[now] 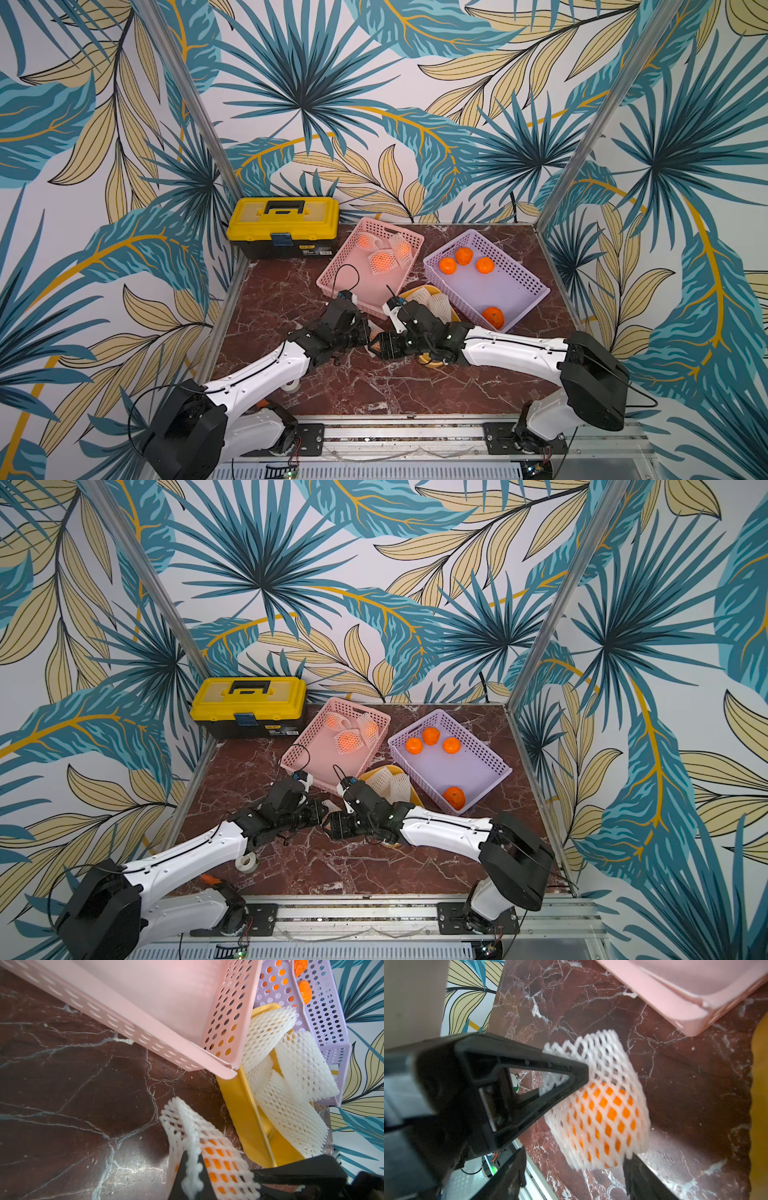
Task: Remove foam nets from oranges
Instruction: Remove the foam net from the orange.
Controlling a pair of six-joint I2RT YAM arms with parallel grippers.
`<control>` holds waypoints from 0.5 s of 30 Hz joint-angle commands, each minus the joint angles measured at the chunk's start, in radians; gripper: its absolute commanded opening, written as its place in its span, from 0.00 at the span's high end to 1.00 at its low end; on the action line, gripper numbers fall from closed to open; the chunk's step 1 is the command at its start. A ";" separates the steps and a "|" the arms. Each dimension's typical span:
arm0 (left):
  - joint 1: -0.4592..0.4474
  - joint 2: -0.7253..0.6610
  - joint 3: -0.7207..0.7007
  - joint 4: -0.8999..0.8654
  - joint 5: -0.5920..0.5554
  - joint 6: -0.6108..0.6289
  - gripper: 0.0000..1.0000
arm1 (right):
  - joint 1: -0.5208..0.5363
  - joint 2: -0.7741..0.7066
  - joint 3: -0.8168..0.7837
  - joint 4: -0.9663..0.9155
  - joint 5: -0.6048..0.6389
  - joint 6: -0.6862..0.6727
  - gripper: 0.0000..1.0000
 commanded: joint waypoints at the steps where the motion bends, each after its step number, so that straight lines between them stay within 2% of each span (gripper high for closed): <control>1: -0.013 -0.002 -0.007 0.034 0.008 0.056 1.00 | 0.000 0.018 0.017 0.017 0.054 -0.052 0.27; 7: -0.012 -0.023 -0.027 0.028 -0.006 0.065 1.00 | -0.010 0.058 0.052 0.006 -0.003 -0.066 0.30; 15: -0.013 -0.030 -0.024 -0.006 -0.049 0.100 1.00 | -0.011 -0.014 0.040 -0.001 -0.053 -0.145 0.33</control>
